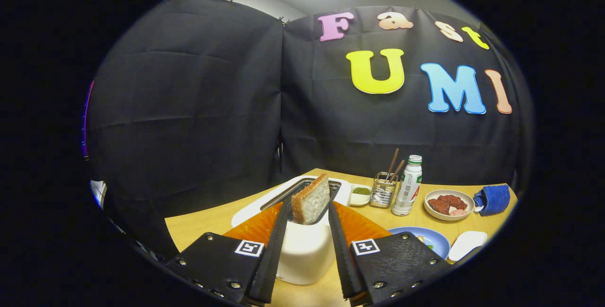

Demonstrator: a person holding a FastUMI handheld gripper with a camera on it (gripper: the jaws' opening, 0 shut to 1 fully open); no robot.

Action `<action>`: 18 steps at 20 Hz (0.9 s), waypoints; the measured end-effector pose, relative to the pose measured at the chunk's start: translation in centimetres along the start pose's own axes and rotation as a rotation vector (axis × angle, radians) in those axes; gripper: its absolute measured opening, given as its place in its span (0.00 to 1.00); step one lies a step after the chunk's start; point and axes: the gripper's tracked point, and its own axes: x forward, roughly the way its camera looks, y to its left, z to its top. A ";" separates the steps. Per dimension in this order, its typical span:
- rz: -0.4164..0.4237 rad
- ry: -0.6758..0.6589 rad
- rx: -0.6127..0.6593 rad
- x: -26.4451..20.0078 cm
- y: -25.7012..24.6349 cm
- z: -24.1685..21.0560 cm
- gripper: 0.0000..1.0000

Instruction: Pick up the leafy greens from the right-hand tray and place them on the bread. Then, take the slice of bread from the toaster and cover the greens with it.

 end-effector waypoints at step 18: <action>-0.077 0.026 0.014 3.8 -1.3 0.8 0.02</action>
